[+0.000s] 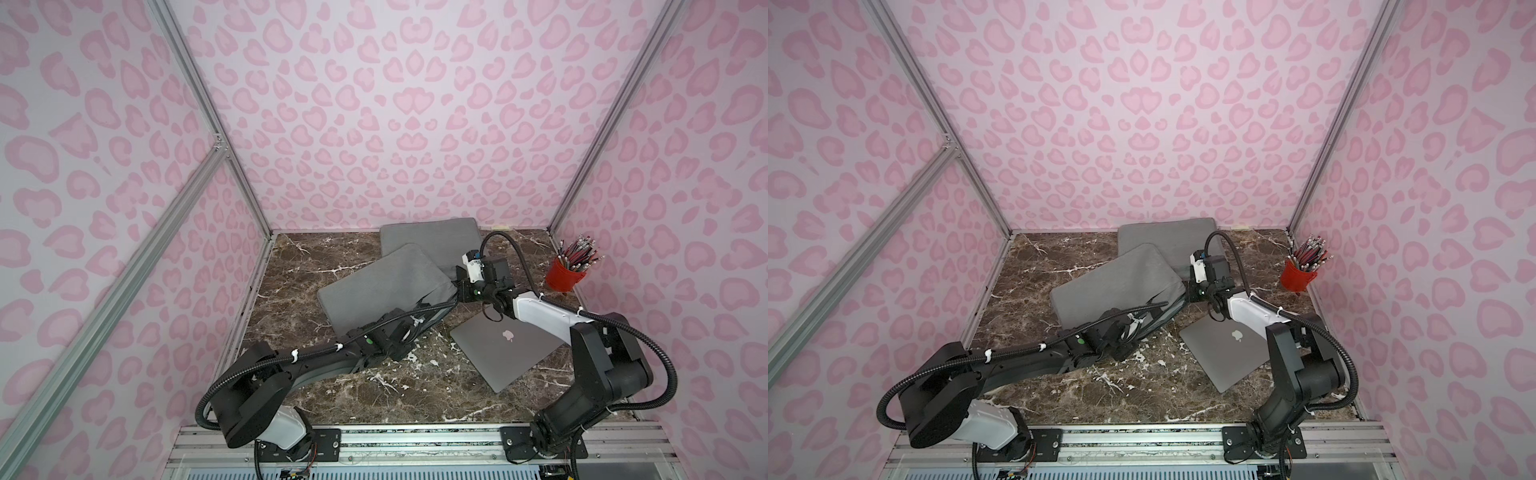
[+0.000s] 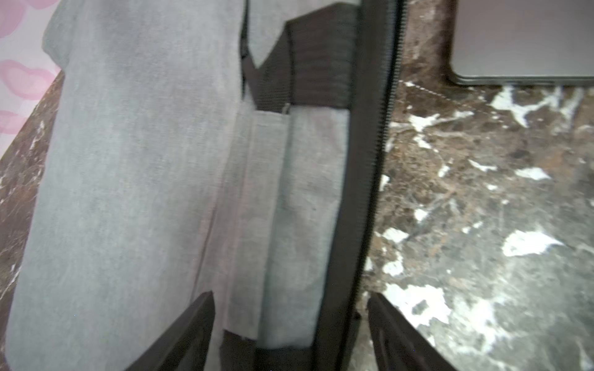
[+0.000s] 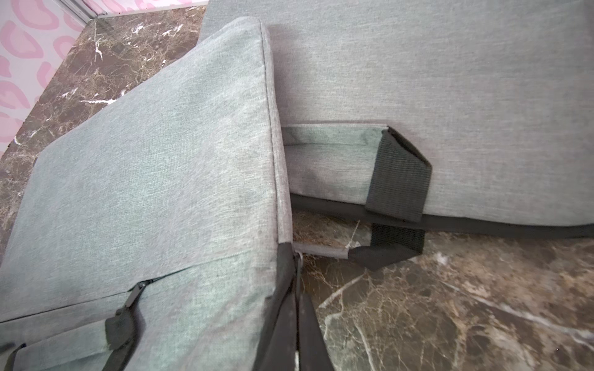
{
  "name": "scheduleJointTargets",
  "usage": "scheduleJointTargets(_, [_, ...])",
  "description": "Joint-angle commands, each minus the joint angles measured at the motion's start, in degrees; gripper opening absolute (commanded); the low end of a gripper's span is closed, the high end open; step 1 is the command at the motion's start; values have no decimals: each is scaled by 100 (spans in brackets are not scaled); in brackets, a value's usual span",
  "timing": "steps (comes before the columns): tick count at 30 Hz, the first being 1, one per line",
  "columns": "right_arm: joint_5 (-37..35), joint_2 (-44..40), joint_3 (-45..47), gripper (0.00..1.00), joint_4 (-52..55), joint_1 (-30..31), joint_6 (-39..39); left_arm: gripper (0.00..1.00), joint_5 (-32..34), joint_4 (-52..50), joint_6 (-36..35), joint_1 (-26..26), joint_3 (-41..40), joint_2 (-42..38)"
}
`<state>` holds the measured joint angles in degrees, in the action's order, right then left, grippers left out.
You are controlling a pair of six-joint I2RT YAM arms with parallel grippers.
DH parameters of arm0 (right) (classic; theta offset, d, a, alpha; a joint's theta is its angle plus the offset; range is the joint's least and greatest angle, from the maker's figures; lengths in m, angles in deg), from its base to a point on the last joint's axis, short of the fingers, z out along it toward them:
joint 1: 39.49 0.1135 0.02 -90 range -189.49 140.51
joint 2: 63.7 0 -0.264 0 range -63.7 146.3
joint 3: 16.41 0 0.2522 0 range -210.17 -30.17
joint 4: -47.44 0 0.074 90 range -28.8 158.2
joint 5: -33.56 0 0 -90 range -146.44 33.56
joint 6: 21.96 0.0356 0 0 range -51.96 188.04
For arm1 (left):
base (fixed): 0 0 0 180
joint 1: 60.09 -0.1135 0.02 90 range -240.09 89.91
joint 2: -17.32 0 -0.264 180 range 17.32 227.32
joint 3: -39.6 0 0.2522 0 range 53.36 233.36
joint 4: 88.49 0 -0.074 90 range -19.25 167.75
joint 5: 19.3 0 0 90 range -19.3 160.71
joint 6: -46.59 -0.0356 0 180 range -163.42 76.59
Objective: Open the zippered laptop bag and take out the laptop
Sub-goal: Open the bag flap on the zippered laptop bag.
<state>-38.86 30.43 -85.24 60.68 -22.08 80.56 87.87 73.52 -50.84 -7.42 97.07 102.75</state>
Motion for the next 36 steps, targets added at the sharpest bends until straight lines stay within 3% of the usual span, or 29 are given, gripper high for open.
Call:
scheduleJointTargets(1, [-124, 30, -36, 0, -172, -2, 67, 78, 355, 309, -18, 33, 8, 191])
scheduleJointTargets(8, [-104, 17, -21, 0, -208, -3, 85, 78, 1328, 414, 190, 51, 73, 417])
scheduleJointTargets(15, [-94, 10, 39, 0, -230, -11, 73, 64, 1580, 611, 324, 18, 28, 286])
scheduleJointTargets(21, [-60, -35, 77, 0, -256, -8, 95, 61, 1714, 566, 330, -11, 106, 634])
scheduleJointTargets(24, [-67, -28, 53, 0, -226, -3, 106, 27, 1726, 483, 347, -19, 254, 737])
scheduleJointTargets(25, [-71, -26, 49, 0, -217, -4, 119, 8, 1703, 299, 369, -19, 320, 733])
scheduleJointTargets(26, [-70, -31, 46, 0, -201, -3, 124, 1, 1764, 203, 444, -19, 388, 701])
scheduleJointTargets(29, [-79, -67, 18, 2, -89, -9, 167, 1, 1814, 4, 550, -28, 556, 431])
scheduleJointTargets(36, [-380, -632, 178, 29, 335, -9, 848, 1, 1175, -647, 925, -113, 964, -210])
